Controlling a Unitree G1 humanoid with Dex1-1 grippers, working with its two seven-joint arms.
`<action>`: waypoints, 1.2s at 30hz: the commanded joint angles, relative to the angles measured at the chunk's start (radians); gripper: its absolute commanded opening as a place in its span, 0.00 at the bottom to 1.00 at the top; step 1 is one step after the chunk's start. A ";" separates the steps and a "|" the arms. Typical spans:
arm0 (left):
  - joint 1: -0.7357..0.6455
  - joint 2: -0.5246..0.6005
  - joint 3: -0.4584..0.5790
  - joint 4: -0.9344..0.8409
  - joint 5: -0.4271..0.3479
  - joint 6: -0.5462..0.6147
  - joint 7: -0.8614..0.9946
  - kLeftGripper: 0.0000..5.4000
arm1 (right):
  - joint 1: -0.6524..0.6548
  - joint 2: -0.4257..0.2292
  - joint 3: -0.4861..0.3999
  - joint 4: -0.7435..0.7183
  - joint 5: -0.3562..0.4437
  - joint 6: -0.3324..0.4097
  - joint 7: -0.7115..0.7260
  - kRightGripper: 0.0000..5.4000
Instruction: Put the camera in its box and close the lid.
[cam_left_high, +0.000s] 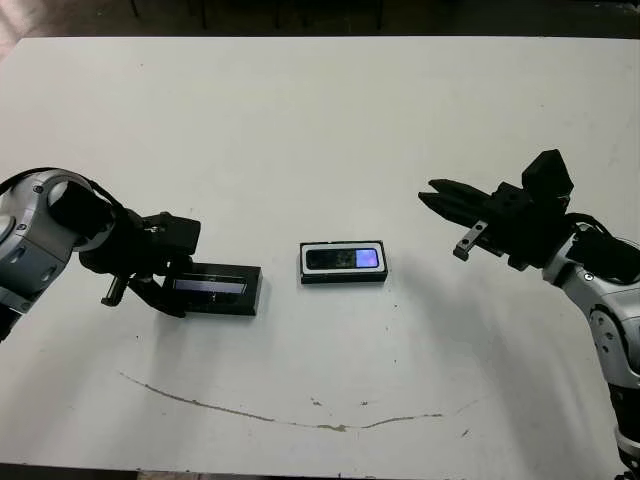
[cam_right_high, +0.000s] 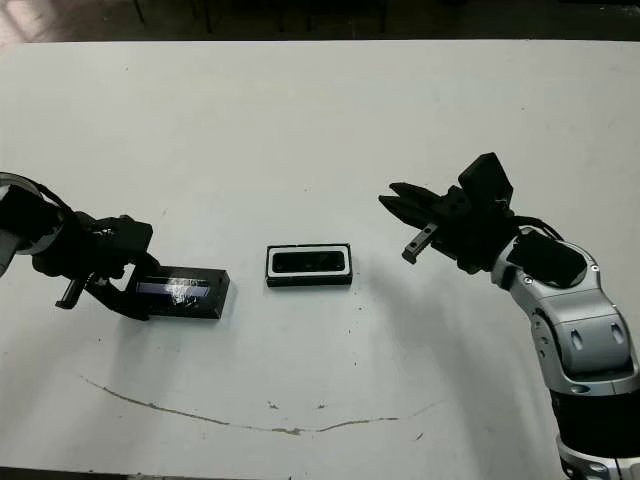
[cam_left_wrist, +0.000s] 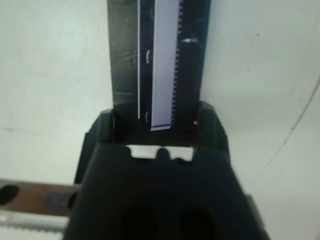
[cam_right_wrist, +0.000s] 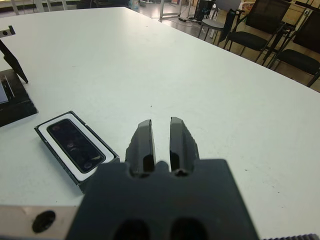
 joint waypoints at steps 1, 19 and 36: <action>0.080 -0.017 0.143 -0.007 -0.144 0.094 0.043 0.23 | 0.012 -0.009 0.011 0.011 -0.006 0.006 0.002 0.00; 0.069 -0.111 0.243 -0.124 -0.374 0.257 0.309 0.22 | 0.015 0.012 0.025 0.029 -0.015 -0.038 -0.016 0.00; -0.123 -0.263 0.051 0.183 -0.253 0.121 0.234 0.22 | 0.001 0.075 -0.053 0.055 0.094 -0.024 -0.041 0.00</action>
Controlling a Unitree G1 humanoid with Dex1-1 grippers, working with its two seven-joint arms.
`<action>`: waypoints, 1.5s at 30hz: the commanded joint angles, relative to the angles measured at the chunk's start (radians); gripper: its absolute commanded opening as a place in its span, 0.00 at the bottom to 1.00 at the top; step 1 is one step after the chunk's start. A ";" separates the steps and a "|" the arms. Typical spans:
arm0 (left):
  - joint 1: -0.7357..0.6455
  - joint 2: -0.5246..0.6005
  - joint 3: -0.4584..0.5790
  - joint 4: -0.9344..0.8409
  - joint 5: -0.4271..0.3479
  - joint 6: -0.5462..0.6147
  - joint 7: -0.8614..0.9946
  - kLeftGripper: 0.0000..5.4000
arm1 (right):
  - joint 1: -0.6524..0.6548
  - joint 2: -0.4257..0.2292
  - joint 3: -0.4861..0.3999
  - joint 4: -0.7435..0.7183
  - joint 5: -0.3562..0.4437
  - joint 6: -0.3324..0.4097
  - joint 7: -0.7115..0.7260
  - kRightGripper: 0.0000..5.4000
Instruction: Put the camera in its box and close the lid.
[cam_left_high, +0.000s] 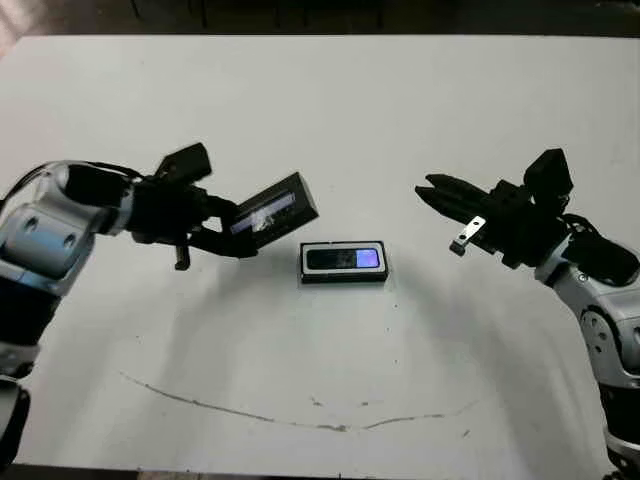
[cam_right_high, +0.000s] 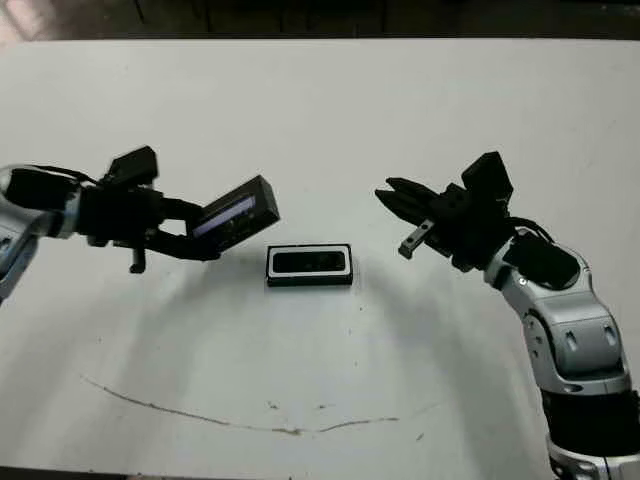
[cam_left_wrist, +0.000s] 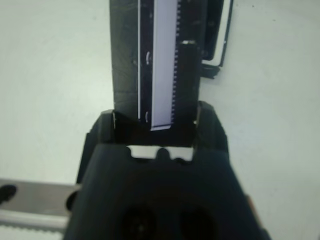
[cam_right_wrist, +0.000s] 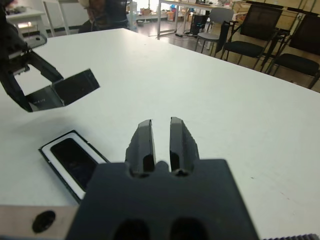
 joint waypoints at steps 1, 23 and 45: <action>-0.020 -0.030 -0.027 0.066 0.015 -0.009 -0.030 0.22 | -0.002 0.027 -0.027 0.018 0.043 0.026 -0.018 0.00; -0.023 -0.102 -0.072 0.153 -0.024 0.084 -0.224 0.22 | 0.003 0.049 -0.046 0.008 0.064 -0.017 -0.058 0.00; 0.090 -0.142 -0.040 -0.035 -0.019 0.177 0.074 0.22 | 0.022 0.039 -0.034 -0.010 0.059 -0.009 -0.059 0.00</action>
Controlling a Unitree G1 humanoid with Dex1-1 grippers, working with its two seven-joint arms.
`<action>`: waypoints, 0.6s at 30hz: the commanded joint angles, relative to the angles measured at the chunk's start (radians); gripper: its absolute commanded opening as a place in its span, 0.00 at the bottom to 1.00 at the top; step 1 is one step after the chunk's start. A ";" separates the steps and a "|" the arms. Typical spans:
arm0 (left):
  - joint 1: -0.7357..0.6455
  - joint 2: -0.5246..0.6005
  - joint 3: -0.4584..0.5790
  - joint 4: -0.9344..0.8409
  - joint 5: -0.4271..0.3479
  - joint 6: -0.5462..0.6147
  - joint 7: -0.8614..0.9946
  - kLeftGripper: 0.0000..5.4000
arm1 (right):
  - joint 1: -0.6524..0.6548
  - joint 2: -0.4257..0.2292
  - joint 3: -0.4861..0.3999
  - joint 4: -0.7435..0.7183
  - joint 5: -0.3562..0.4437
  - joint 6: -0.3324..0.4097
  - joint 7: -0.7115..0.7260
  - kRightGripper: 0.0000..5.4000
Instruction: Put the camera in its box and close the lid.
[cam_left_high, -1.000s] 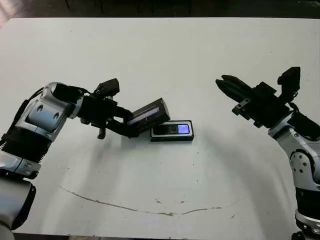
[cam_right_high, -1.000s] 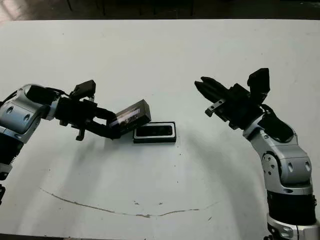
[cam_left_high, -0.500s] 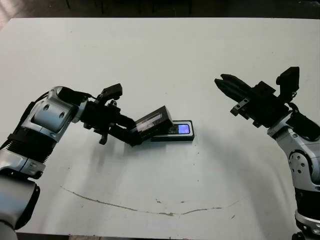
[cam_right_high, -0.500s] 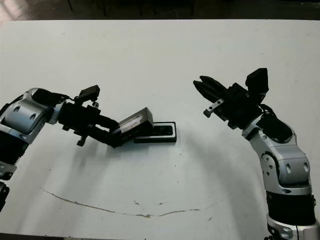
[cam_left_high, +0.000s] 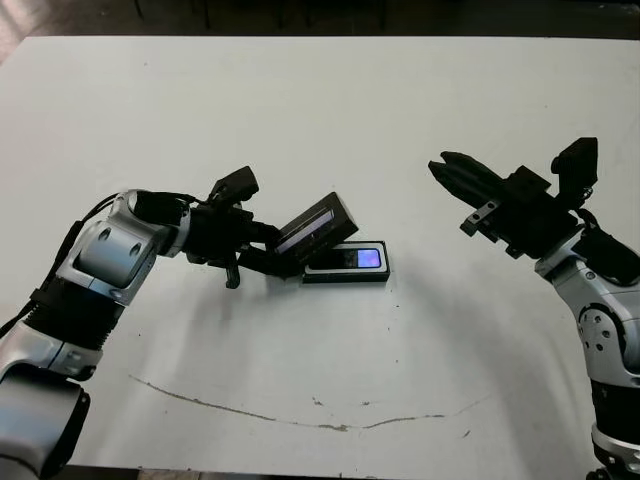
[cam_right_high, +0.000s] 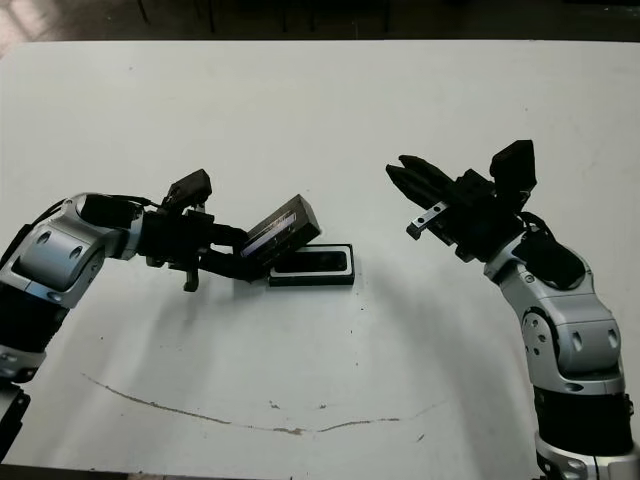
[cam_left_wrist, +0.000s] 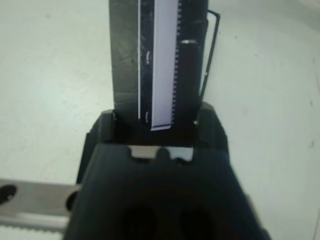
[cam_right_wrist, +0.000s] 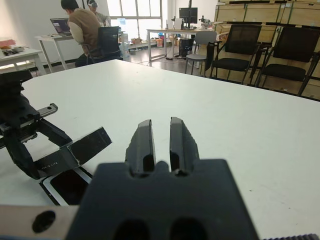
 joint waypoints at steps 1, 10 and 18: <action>0.023 0.015 -0.036 0.014 0.010 0.020 -0.022 0.22 | 0.022 -0.014 0.007 -0.002 -0.005 0.018 0.004 0.00; -0.013 0.027 -0.085 0.024 0.024 -0.022 -0.093 0.22 | 0.022 -0.021 0.009 -0.003 -0.015 0.009 0.005 0.00; -0.037 0.023 -0.091 0.086 0.027 -0.071 -0.149 0.22 | 0.024 -0.020 0.008 -0.004 -0.011 0.023 0.000 0.00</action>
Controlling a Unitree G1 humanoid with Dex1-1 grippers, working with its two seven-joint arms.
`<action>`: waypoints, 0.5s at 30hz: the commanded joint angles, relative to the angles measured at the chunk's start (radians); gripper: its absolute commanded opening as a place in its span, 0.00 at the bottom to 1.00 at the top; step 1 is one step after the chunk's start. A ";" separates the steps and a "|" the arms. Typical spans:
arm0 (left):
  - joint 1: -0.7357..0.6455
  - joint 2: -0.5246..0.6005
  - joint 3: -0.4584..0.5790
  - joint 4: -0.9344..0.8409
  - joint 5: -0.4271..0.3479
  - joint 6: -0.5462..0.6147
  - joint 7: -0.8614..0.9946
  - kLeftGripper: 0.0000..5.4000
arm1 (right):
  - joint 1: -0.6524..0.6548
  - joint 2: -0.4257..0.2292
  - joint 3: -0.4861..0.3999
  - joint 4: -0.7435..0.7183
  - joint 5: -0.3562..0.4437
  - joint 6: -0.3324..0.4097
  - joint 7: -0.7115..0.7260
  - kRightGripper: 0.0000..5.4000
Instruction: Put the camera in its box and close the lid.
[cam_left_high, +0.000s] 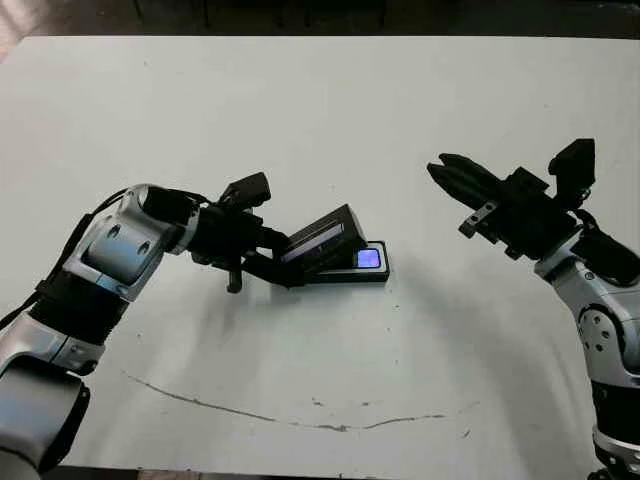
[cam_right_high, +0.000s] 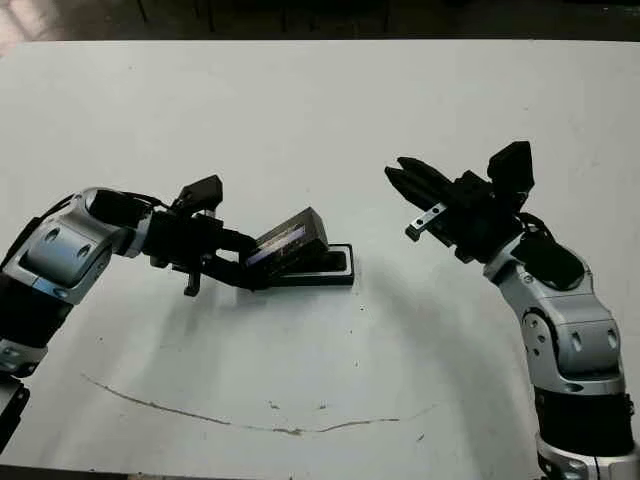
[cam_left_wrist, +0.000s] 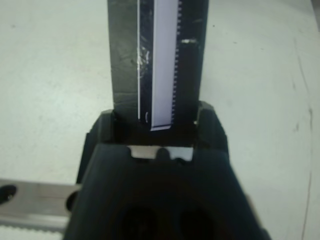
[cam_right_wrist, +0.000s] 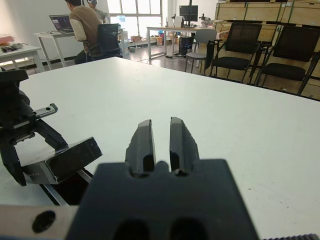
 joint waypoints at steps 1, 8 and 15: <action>0.018 0.010 -0.025 0.038 0.015 -0.002 -0.026 0.22 | 0.023 -0.013 0.005 -0.001 -0.006 0.020 0.000 0.00; 0.033 -0.019 -0.024 0.013 0.037 0.045 0.065 0.22 | 0.022 -0.016 0.008 0.004 -0.012 0.017 0.003 0.00; 0.025 -0.059 -0.057 0.007 0.064 0.099 0.140 0.22 | 0.031 -0.015 0.004 -0.012 -0.006 0.034 -0.008 0.00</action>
